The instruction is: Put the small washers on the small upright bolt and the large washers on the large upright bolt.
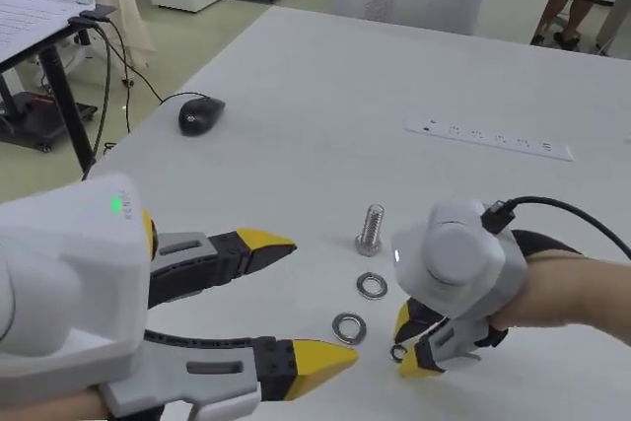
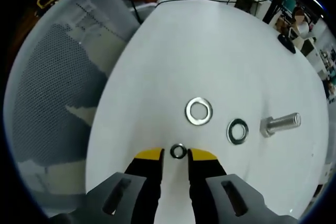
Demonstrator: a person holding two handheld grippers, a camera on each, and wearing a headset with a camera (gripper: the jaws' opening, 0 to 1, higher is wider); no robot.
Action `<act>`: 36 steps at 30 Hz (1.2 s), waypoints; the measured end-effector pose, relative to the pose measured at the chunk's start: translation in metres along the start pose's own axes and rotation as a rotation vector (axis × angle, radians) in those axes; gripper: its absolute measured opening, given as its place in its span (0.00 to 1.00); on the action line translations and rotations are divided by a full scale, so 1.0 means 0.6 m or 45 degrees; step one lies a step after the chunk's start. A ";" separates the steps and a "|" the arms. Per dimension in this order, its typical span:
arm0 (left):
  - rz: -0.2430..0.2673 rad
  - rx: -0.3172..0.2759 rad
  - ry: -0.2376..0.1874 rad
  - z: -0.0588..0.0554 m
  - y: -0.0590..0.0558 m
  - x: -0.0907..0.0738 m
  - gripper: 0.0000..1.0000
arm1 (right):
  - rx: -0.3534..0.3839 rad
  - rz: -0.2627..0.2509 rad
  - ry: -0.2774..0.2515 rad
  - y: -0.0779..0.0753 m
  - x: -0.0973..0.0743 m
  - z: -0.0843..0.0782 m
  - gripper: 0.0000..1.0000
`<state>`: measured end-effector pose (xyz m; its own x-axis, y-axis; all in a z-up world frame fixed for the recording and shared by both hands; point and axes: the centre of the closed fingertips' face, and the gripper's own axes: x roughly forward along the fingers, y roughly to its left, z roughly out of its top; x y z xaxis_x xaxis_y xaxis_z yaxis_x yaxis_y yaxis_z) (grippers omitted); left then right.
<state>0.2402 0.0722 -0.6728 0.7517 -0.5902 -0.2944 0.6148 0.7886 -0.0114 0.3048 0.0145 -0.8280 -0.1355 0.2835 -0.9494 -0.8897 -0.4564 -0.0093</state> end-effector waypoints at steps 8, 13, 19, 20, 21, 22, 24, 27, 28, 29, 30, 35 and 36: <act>-0.008 -0.006 0.027 -0.012 0.011 0.008 0.55 | -0.004 0.008 0.008 -0.003 0.001 0.000 0.17; -0.008 -0.007 0.042 -0.019 0.017 0.010 0.55 | -0.040 0.002 0.027 -0.001 0.001 -0.003 0.14; -0.015 0.007 0.094 -0.036 0.020 0.016 0.55 | -0.052 -0.002 0.034 -0.002 0.004 0.000 0.13; -0.019 0.005 0.100 -0.039 0.020 0.017 0.55 | -0.047 -0.005 0.035 -0.002 0.004 0.000 0.13; -0.020 0.003 0.105 -0.041 0.020 0.017 0.55 | -0.037 -0.006 0.035 -0.003 0.004 0.000 0.12; -0.022 0.003 0.106 -0.041 0.019 0.017 0.55 | -0.035 -0.007 0.033 -0.003 0.004 0.000 0.12; -0.026 0.005 0.105 -0.040 0.018 0.018 0.55 | -0.012 -0.002 0.029 -0.005 0.004 0.000 0.12; -0.030 0.009 0.107 -0.038 0.017 0.019 0.55 | 0.013 0.004 0.015 -0.005 0.004 0.001 0.12; -0.029 0.013 0.109 -0.038 0.017 0.019 0.55 | 0.017 0.003 0.017 -0.006 0.002 -0.001 0.11; -0.028 0.013 0.109 -0.038 0.018 0.019 0.55 | 0.024 0.004 0.017 -0.006 0.000 -0.002 0.11; -0.029 0.013 0.110 -0.038 0.018 0.020 0.55 | 0.027 -0.003 0.011 -0.008 -0.004 -0.003 0.11; -0.038 0.021 0.120 -0.040 0.016 0.021 0.55 | 0.061 -0.046 -0.012 -0.021 -0.032 -0.012 0.11; -0.040 0.021 0.121 -0.040 0.015 0.022 0.55 | 0.071 -0.052 -0.012 -0.023 -0.040 -0.018 0.11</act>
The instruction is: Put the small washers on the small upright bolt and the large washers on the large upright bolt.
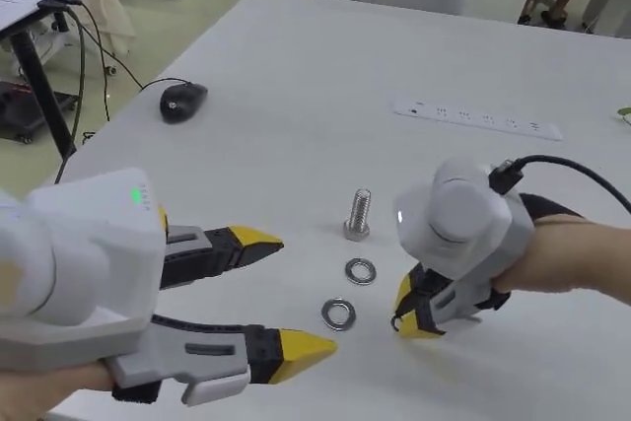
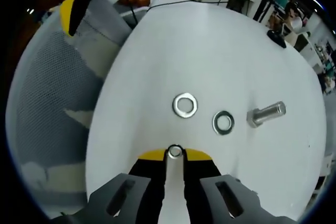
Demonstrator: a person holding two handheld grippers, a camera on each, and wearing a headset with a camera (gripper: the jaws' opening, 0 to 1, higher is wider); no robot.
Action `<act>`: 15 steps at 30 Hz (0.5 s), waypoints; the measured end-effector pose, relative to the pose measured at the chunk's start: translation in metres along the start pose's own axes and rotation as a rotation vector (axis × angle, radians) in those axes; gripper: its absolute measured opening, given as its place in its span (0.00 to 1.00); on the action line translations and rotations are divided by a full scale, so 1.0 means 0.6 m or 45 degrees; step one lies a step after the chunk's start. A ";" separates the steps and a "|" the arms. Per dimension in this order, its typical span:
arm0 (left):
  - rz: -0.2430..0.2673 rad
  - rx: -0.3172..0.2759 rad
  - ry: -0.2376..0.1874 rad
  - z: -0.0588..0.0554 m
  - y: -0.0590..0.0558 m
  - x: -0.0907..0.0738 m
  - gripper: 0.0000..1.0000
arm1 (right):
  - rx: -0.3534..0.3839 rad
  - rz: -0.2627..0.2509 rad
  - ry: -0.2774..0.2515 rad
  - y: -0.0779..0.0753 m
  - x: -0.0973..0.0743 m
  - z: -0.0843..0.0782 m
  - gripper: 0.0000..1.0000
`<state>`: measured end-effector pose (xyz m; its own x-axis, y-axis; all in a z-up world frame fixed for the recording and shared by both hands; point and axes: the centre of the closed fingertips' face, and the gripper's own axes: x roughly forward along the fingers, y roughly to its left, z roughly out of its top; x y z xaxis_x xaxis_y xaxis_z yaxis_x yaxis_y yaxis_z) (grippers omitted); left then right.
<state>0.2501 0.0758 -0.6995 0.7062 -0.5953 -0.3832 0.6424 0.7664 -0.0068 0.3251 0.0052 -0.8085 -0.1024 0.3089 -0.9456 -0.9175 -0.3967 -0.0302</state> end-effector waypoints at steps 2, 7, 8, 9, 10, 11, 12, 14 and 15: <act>-0.001 0.004 -0.001 0.001 0.000 0.001 0.55 | 0.013 -0.020 -0.004 -0.006 -0.013 -0.007 0.11; -0.008 -0.001 -0.003 0.004 0.000 0.006 0.55 | 0.066 -0.079 -0.015 -0.033 -0.057 -0.030 0.11; -0.011 -0.002 -0.004 0.004 -0.001 0.007 0.55 | 0.071 -0.092 -0.009 -0.037 -0.064 -0.036 0.11; -0.013 -0.001 -0.004 0.004 -0.001 0.008 0.55 | 0.075 -0.101 -0.005 -0.042 -0.070 -0.040 0.11; -0.018 0.002 -0.002 0.005 -0.003 0.009 0.55 | 0.081 -0.108 0.000 -0.045 -0.076 -0.045 0.11; -0.020 0.004 -0.002 0.006 -0.003 0.010 0.55 | 0.087 -0.124 0.009 -0.052 -0.085 -0.052 0.11; -0.022 0.007 -0.003 0.006 -0.004 0.012 0.55 | 0.089 -0.133 0.016 -0.056 -0.091 -0.057 0.11; -0.027 0.007 -0.004 0.008 -0.005 0.013 0.55 | 0.096 -0.153 0.025 -0.068 -0.104 -0.065 0.12; -0.028 0.008 -0.004 0.009 -0.005 0.014 0.55 | 0.100 -0.166 0.027 -0.076 -0.112 -0.067 0.12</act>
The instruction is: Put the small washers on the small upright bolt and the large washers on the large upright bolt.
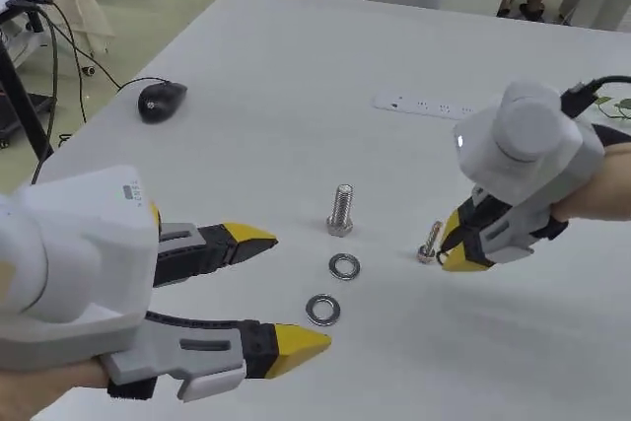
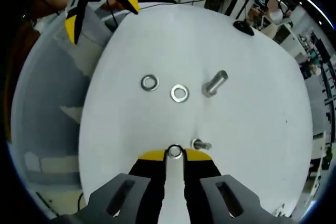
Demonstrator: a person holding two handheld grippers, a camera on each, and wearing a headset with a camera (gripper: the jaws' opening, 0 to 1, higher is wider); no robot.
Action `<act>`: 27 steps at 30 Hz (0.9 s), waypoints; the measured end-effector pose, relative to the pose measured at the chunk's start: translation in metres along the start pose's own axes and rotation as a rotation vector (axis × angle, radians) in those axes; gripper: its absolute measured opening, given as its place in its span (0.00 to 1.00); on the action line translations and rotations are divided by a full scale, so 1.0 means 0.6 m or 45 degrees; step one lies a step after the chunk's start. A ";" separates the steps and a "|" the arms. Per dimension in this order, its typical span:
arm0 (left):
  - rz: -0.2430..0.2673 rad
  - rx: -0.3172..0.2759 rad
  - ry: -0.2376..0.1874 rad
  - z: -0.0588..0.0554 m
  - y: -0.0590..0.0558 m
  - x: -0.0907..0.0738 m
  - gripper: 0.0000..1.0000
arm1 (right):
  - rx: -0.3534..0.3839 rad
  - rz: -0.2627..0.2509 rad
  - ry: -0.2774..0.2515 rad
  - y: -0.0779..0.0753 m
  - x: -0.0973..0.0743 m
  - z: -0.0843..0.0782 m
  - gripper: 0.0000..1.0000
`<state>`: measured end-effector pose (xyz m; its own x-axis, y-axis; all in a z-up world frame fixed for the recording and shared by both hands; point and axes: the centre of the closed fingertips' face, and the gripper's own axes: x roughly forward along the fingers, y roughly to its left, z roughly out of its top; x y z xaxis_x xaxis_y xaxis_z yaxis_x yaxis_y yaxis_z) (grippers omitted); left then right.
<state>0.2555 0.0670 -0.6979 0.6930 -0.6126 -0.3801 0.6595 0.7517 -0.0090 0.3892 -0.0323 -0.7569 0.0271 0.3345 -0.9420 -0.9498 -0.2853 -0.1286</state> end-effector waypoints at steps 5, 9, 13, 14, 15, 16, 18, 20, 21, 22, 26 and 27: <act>-0.004 0.002 -0.002 0.003 -0.001 0.003 0.55 | 0.007 -0.037 0.006 -0.031 -0.013 -0.002 0.12; -0.001 0.000 0.008 -0.001 0.001 0.004 0.55 | -0.001 -0.046 0.004 -0.044 -0.009 0.003 0.12; 0.001 -0.004 0.015 -0.002 0.003 0.004 0.55 | -0.013 -0.043 0.011 -0.051 0.004 0.006 0.12; 0.003 -0.007 0.017 -0.002 0.004 0.004 0.55 | -0.017 -0.041 0.015 -0.052 0.007 0.006 0.12; 0.005 -0.006 0.016 -0.002 0.004 0.004 0.55 | -0.021 -0.038 0.015 -0.054 0.010 0.007 0.12; 0.006 -0.007 0.014 -0.001 0.005 0.004 0.55 | -0.017 -0.032 0.011 -0.054 0.012 0.008 0.12; 0.006 -0.014 0.009 -0.001 0.006 0.004 0.55 | -0.019 -0.031 0.010 -0.057 0.015 0.008 0.12; 0.008 -0.016 0.009 -0.001 0.006 0.005 0.55 | -0.019 -0.023 0.012 -0.056 0.019 0.008 0.12; 0.008 -0.018 0.008 -0.002 0.006 0.005 0.55 | -0.022 -0.018 0.018 -0.057 0.020 0.006 0.12; 0.007 -0.021 0.007 -0.002 0.006 0.006 0.55 | -0.017 -0.013 0.020 -0.057 0.021 0.006 0.12; 0.009 -0.025 0.008 -0.004 0.007 0.007 0.55 | -0.021 -0.010 0.023 -0.058 0.027 0.002 0.12; 0.011 -0.023 0.008 -0.004 0.007 0.007 0.55 | -0.024 -0.010 0.026 -0.058 0.029 0.001 0.12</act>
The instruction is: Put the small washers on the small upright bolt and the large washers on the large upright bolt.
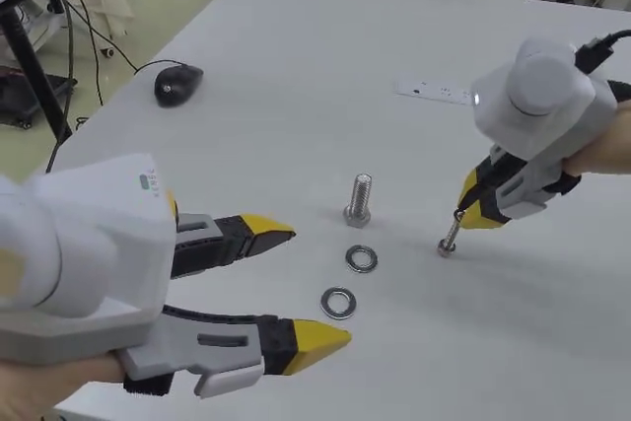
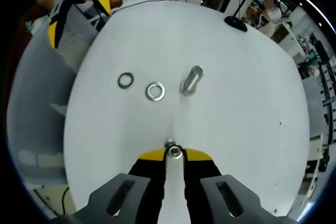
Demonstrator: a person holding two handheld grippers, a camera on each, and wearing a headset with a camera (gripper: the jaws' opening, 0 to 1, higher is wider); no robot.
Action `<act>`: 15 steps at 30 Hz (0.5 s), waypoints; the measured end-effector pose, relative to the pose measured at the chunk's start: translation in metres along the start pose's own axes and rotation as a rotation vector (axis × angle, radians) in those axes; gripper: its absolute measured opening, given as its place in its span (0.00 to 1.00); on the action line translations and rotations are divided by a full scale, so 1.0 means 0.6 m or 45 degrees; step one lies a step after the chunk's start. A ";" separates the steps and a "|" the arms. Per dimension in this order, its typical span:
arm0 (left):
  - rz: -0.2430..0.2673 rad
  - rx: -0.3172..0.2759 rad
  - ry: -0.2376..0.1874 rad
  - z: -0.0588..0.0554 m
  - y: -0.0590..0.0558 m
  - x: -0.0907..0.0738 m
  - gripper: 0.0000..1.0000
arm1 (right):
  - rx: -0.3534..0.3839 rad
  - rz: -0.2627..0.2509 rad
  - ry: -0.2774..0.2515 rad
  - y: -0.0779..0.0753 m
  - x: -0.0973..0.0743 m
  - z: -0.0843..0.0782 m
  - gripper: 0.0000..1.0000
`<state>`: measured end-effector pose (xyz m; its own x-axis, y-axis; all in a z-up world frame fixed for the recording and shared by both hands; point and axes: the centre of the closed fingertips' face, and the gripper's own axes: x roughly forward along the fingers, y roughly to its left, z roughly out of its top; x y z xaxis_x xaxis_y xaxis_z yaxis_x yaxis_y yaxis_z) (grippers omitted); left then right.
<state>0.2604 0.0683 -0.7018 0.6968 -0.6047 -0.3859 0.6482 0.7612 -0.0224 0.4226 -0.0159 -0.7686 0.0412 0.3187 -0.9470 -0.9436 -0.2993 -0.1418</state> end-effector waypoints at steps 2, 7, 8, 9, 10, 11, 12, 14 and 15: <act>0.001 0.000 0.000 0.000 0.000 -0.001 0.55 | -0.005 0.000 0.011 0.000 0.005 -0.004 0.12; 0.010 0.005 -0.002 0.002 0.001 -0.003 0.55 | -0.001 0.013 0.020 0.001 0.021 -0.012 0.12; 0.010 0.004 -0.002 0.002 0.001 -0.004 0.55 | -0.005 0.011 0.019 0.001 0.023 -0.012 0.12; 0.010 0.004 -0.001 0.002 0.001 -0.004 0.55 | -0.005 0.015 0.022 0.001 0.027 -0.014 0.12; 0.011 0.006 0.000 0.002 0.001 -0.004 0.55 | -0.001 0.016 0.025 0.001 0.030 -0.016 0.12; 0.012 0.005 0.002 0.001 0.001 -0.004 0.55 | -0.001 0.018 0.028 0.001 0.032 -0.018 0.12; 0.013 0.006 0.002 0.001 0.000 -0.004 0.55 | -0.006 0.021 0.025 0.001 0.037 -0.017 0.12; 0.013 0.003 0.000 0.002 0.000 -0.004 0.55 | -0.011 0.024 0.024 0.001 0.045 -0.018 0.12; 0.014 0.003 0.001 0.002 0.000 -0.005 0.55 | -0.012 0.025 0.027 0.001 0.048 -0.018 0.12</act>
<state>0.2588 0.0698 -0.6998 0.7039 -0.5959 -0.3865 0.6410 0.7673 -0.0155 0.4268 -0.0168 -0.7993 0.0298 0.2939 -0.9554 -0.9411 -0.3138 -0.1259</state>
